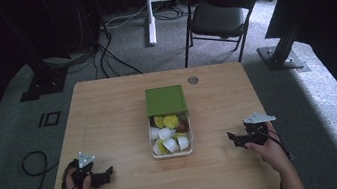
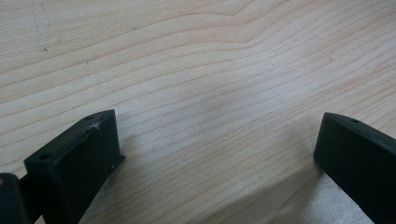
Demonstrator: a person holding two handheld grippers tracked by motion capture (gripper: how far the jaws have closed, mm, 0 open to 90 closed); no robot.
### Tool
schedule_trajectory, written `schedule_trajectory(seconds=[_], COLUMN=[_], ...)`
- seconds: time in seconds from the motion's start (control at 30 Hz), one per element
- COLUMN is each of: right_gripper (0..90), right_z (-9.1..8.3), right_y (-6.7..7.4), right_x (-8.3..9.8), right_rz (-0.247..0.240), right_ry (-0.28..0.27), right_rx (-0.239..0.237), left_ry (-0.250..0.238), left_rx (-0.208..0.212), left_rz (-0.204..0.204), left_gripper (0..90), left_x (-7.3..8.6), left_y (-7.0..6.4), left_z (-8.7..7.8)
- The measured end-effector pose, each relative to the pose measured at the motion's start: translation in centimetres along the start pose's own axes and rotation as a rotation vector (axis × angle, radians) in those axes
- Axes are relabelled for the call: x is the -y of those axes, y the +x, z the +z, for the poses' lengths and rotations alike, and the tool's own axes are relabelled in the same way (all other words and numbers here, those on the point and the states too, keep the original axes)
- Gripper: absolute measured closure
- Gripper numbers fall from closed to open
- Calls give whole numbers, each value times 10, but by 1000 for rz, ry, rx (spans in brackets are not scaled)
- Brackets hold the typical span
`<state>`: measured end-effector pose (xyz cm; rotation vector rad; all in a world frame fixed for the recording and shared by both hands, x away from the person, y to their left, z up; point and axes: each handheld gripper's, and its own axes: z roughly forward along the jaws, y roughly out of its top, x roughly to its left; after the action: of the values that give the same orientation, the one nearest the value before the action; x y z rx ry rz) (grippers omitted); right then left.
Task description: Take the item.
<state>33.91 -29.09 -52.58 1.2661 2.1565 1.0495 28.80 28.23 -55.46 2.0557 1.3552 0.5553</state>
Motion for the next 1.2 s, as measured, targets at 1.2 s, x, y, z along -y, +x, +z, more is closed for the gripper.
schedule_trajectory(seconds=[1.2], right_gripper=[139], right_z=[-10], right_y=[89], right_x=[-91], right_rz=[-153], right_ry=[-182], right_rx=[-170], left_ry=[-2], left_rx=[0], left_rz=[-2], left_gripper=[14], left_x=[0], left_y=[0], left_z=[0])
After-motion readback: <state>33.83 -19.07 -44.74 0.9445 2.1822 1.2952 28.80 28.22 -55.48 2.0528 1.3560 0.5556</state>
